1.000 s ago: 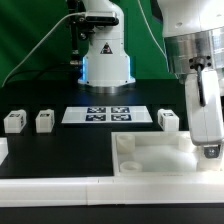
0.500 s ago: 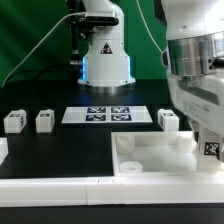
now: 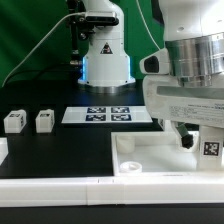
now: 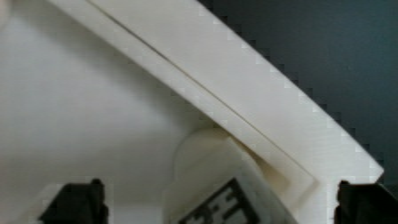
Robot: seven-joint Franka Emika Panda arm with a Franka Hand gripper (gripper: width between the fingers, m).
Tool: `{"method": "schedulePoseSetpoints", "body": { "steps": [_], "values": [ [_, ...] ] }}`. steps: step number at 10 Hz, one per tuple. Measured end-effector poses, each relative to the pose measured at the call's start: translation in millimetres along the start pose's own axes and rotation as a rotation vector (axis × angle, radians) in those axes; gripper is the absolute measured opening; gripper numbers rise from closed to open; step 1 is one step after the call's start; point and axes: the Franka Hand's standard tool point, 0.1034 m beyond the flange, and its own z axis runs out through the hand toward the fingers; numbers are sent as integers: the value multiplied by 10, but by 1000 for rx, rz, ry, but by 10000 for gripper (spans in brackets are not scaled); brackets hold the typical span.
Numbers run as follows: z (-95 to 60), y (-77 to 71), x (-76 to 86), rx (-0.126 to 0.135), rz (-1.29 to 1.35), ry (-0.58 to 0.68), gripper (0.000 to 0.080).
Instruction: Assemble one leg
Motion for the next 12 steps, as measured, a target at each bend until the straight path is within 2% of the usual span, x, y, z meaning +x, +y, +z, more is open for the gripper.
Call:
{"method": "schedulePoseSetpoints", "body": {
  "steps": [2, 4, 5, 6, 7, 8, 12],
  "values": [
    [-39, -32, 44, -33, -353, 17, 649],
    [-32, -14, 53, -34, -386, 20, 649],
    [-32, -14, 53, -33, -364, 20, 528],
    [-31, -15, 51, -32, -312, 20, 528],
    [-30, -18, 48, -31, -229, 21, 345],
    [-30, -5, 57, -30, -90, 24, 270],
    [-21, -42, 79, -28, 457, 35, 270]
  ]
}}
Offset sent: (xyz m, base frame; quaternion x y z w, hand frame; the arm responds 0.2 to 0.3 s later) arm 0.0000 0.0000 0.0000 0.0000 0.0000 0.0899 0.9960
